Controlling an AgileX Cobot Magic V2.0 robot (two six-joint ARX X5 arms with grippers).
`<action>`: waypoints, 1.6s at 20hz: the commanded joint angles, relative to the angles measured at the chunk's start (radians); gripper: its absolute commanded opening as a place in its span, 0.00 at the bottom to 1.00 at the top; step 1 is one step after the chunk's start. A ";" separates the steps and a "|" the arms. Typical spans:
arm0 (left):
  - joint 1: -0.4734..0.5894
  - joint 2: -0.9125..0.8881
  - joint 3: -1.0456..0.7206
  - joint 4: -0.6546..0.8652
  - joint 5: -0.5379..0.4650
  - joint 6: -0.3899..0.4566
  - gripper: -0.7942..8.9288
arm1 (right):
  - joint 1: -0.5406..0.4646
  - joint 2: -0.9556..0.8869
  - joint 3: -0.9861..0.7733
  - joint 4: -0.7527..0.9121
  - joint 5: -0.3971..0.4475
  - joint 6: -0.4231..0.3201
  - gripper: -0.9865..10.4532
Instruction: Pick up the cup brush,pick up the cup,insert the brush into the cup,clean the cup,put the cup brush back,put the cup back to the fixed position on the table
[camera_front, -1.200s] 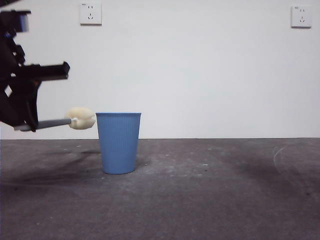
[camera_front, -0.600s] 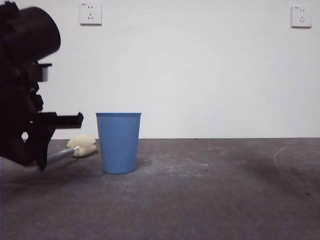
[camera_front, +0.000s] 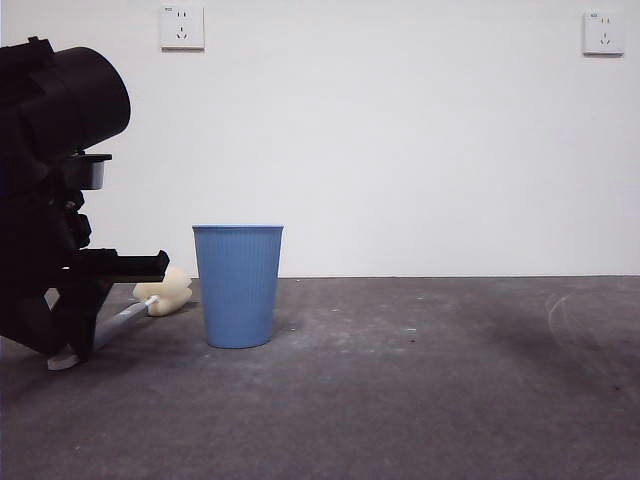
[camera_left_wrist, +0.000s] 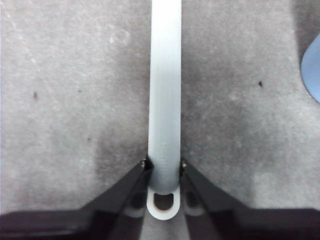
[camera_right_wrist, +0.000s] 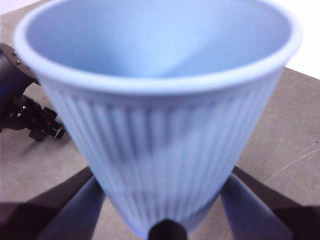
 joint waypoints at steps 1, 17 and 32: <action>-0.003 0.015 -0.018 -0.053 0.048 0.011 0.51 | 0.001 0.000 0.002 0.007 0.003 0.009 0.08; -0.023 -0.632 -0.016 -0.287 0.116 0.045 0.51 | -0.030 0.023 -0.161 0.404 0.053 -0.126 0.07; -0.066 -1.013 -0.016 -0.612 0.262 0.092 0.50 | -0.494 0.645 -0.504 1.332 -0.413 -0.122 0.08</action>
